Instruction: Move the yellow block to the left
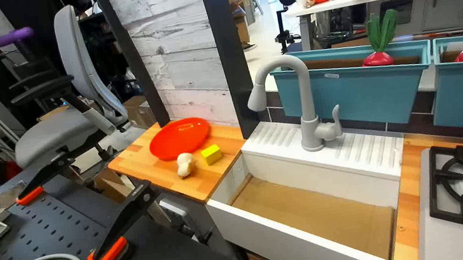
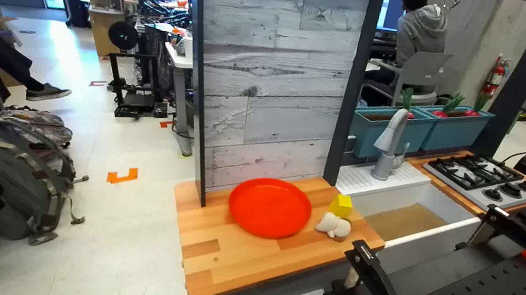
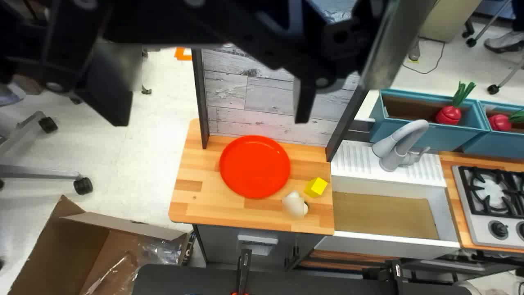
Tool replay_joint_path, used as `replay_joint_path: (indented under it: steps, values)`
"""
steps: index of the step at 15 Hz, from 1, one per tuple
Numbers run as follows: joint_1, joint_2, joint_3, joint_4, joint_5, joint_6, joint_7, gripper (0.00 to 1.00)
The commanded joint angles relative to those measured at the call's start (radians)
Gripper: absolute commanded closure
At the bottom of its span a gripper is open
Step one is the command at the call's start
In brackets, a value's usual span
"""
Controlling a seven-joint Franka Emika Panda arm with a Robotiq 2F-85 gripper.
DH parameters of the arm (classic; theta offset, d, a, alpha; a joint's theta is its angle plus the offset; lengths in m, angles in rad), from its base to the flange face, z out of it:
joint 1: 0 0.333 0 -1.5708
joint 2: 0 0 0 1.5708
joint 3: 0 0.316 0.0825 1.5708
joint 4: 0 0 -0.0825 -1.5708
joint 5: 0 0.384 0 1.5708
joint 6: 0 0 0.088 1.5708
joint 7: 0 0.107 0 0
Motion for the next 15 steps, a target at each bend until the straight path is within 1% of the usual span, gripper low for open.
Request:
replay_joint_path:
  steps: [1, 11, 13, 15]
  values:
    - [0.011, 0.004, -0.008, 0.004, -0.008, -0.002, 0.007, 0.0]
    - [0.005, 0.007, -0.013, 0.006, -0.009, 0.009, 0.01, 0.0]
    - [-0.002, 0.025, -0.042, 0.009, -0.003, 0.016, -0.014, 0.0]
    - [-0.019, 0.057, -0.09, 0.016, 0.008, 0.035, -0.034, 0.0]
